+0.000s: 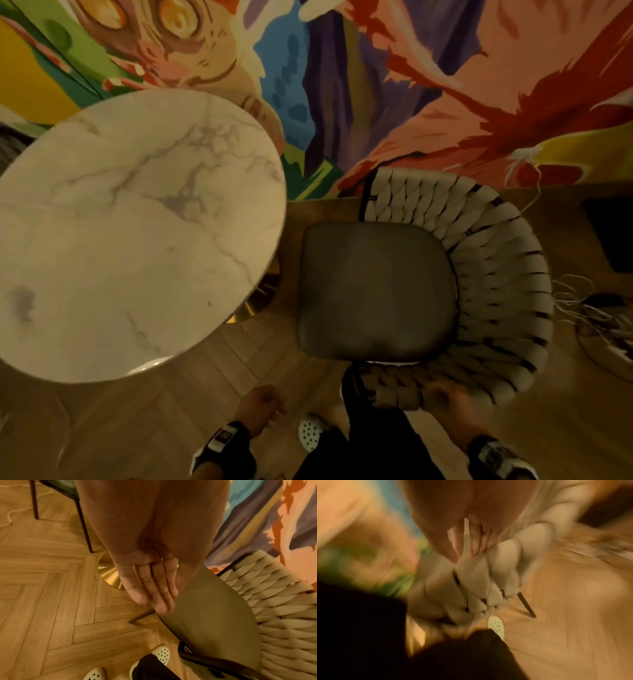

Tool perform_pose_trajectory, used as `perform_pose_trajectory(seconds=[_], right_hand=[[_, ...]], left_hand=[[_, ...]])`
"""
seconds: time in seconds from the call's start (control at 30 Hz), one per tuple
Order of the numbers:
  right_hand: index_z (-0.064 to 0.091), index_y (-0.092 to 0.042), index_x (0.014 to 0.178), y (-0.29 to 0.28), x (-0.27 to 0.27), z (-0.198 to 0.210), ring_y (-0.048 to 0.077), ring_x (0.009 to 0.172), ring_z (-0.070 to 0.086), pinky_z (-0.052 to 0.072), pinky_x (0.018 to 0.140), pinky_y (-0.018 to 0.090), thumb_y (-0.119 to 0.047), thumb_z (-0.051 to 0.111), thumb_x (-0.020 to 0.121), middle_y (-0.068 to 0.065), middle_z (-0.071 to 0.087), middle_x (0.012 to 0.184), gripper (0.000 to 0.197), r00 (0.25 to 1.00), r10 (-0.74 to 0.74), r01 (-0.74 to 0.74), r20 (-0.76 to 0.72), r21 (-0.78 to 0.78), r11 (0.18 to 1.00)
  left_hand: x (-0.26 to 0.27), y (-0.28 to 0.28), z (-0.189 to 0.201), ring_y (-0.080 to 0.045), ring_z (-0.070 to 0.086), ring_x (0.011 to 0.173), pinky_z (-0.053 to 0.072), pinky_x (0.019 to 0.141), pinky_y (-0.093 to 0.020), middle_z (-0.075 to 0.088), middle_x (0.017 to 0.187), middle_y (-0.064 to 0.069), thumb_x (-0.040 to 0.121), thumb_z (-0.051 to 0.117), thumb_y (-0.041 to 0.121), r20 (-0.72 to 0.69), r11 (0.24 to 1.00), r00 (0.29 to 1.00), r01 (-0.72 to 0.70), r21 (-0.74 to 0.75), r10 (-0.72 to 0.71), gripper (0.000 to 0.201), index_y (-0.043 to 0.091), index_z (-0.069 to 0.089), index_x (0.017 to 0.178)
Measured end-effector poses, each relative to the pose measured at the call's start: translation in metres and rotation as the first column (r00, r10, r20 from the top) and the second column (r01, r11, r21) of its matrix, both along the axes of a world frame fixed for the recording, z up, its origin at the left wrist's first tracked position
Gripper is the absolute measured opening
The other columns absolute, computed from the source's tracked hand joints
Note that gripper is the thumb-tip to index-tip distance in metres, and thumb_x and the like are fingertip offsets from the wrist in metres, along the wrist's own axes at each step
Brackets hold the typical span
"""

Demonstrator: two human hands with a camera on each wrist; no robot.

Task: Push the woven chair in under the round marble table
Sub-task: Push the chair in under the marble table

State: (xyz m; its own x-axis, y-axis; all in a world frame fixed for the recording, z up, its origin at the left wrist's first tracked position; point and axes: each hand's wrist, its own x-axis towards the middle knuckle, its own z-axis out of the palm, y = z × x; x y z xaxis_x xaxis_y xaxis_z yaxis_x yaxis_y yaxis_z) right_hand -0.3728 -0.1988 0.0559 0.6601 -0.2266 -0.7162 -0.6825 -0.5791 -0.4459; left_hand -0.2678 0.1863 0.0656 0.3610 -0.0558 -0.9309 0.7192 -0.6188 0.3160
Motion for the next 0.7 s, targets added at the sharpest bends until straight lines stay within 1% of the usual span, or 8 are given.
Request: perform_pose_trajectory(seconds=[0.07,0.17,0.27,0.33,0.37,0.47,0.6,0.7], right_hand=[[0.066,-0.010,0.109,-0.013,-0.016,0.021,0.037,0.112,0.056,0.042,0.096,0.042,-0.009,0.060,0.092,0.018,0.061,0.121,0.018,0.934,-0.346,0.352,0.087,-0.061,0.934],[0.059,-0.002,0.121,-0.047,-0.035,0.037,0.038,0.113,0.054,0.042,0.096,0.044,-0.010,0.056,0.095,0.021,0.058,0.128,0.027,0.699,-0.708,0.715,0.099,-0.099,0.692],[0.055,-0.001,0.128,-0.077,-0.045,0.049,0.036,0.108,0.053,0.043,0.082,0.043,-0.016,0.055,0.097,0.020,0.055,0.133,0.035,0.458,-0.889,0.889,0.024,0.006,0.458],[0.055,-0.003,0.129,-0.094,-0.049,0.056,0.033,0.106,0.054,0.048,0.074,0.043,-0.025,0.058,0.095,0.017,0.056,0.133,0.041,0.354,-0.935,0.933,-0.027,0.077,0.351],[0.055,-0.005,0.130,-0.101,-0.048,0.052,0.034,0.111,0.056,0.051,0.078,0.045,-0.030,0.060,0.093,0.017,0.056,0.134,0.045,0.315,-0.946,0.946,-0.076,0.105,0.307],[0.057,-0.008,0.128,-0.123,-0.040,0.037,0.038,0.117,0.057,0.047,0.100,0.051,-0.039,0.064,0.087,0.018,0.058,0.129,0.052,0.299,-0.949,0.950,-0.096,0.125,0.287],[0.061,-0.029,0.094,-0.177,-0.021,-0.012,0.020,0.078,0.054,0.045,0.063,0.041,-0.051,0.077,0.062,0.004,0.062,0.104,0.042,0.336,-0.937,0.931,-0.092,0.181,0.316],[0.060,-0.031,0.118,-0.208,0.006,-0.032,0.031,0.082,0.056,0.046,0.061,0.040,-0.062,0.061,0.070,0.007,0.062,0.111,0.057,0.329,-0.931,0.943,-0.159,0.104,0.315]], left_hand=[[-0.019,0.017,0.003,-0.017,0.061,0.069,0.045,0.053,-0.024,0.073,0.090,-0.013,0.091,0.051,0.013,0.007,0.998,0.998,-0.055,-0.008,0.055,0.013,0.009,0.063,0.093],[-0.054,0.048,0.002,-0.018,0.059,0.063,0.043,0.049,-0.023,0.069,0.081,-0.011,0.093,0.052,0.015,-0.015,0.991,0.991,-0.132,0.007,0.132,0.016,0.003,0.062,0.095],[-0.087,0.080,0.001,-0.020,0.058,0.056,0.042,0.050,-0.023,0.067,0.076,-0.012,0.094,0.052,0.013,-0.101,0.982,0.979,-0.172,0.072,0.179,0.017,0.000,0.062,0.091],[-0.102,0.091,0.002,-0.024,0.058,0.057,0.042,0.052,-0.025,0.067,0.074,-0.016,0.093,0.053,0.012,-0.157,0.971,0.964,-0.193,0.143,0.215,0.018,-0.003,0.063,0.090],[-0.107,0.096,0.002,-0.025,0.058,0.057,0.042,0.052,-0.025,0.067,0.073,-0.018,0.092,0.054,0.011,-0.171,0.964,0.958,-0.200,0.173,0.230,0.019,-0.005,0.064,0.090],[-0.112,0.090,0.003,-0.027,0.058,0.056,0.043,0.050,-0.026,0.067,0.068,-0.019,0.090,0.056,0.008,-0.172,0.960,0.957,-0.198,0.199,0.234,0.018,-0.006,0.065,0.084],[-0.086,0.063,0.017,-0.024,0.062,0.056,0.044,0.051,-0.024,0.070,0.063,-0.011,0.090,0.054,0.011,-0.135,0.959,0.964,-0.202,0.198,0.230,0.017,-0.001,0.066,0.087],[-0.054,0.043,0.028,-0.016,0.064,0.050,0.044,0.049,-0.020,0.071,0.054,-0.004,0.092,0.048,0.008,-0.081,0.961,0.973,-0.198,0.192,0.216,0.018,0.005,0.065,0.086]])
